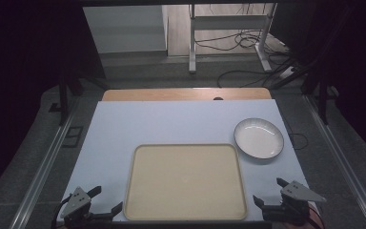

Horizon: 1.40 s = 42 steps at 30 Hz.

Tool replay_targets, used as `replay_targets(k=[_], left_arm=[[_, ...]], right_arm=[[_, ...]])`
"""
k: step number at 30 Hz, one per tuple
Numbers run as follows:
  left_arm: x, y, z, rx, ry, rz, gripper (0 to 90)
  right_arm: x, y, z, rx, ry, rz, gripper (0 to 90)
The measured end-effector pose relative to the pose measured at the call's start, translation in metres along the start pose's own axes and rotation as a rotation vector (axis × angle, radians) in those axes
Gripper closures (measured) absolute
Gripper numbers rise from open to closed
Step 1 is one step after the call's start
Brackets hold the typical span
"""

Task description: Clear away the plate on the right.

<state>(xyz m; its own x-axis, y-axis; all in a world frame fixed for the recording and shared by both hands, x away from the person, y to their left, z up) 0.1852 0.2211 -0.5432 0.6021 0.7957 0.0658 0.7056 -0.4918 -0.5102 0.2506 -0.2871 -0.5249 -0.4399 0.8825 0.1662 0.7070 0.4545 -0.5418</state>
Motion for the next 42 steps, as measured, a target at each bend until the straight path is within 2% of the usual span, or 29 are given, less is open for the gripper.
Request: replay_targets(k=[3, 7, 11, 12, 18, 28, 42], left_arm=[[0.0, -0.002, 0.001, -0.005, -0.002, -0.004, 3.5], [0.0, -0.002, 0.001, -0.004, 0.0, -0.003, 3.5], [0.0, -0.001, 0.001, 0.0, -0.001, -0.003, 3.9], [0.0, -0.001, 0.001, 0.001, -0.001, -0.003, 4.0], [0.0, -0.001, 0.001, 0.002, -0.001, -0.004, 4.1], [0.002, -0.002, 0.002, -0.008, -0.023, 0.001, 4.0], [0.001, -0.002, 0.002, -0.005, -0.021, 0.004, 4.0]], right_arm=[[0.0, 0.001, 0.0, 0.009, 0.005, -0.011, 0.0], [0.002, 0.003, 0.001, 0.019, -0.013, -0.009, 0.0], [0.004, 0.004, 0.003, 0.059, -0.011, -0.006, 0.1], [0.004, 0.005, 0.005, 0.073, -0.015, 0.008, 0.4], [0.004, 0.004, 0.004, 0.07, -0.019, 0.029, 0.6], [0.007, 0.004, 0.004, 0.065, -0.045, 0.026, 0.5], [0.01, 0.01, -0.004, 0.04, -0.086, 0.019, 0.5]])
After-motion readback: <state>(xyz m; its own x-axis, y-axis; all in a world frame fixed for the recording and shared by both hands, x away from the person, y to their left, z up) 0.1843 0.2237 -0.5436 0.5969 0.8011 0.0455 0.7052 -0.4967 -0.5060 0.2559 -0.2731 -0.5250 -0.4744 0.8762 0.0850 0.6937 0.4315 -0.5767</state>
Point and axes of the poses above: each handheld gripper's, and its own axes: y roughly forward along the jaws, z roughly out of its underside, x roughly to its left, the point moved 6 cm from there along y, roughly forward along the jaws, and after that the axes turned 15 degrees about y, right-handed, at the moved point
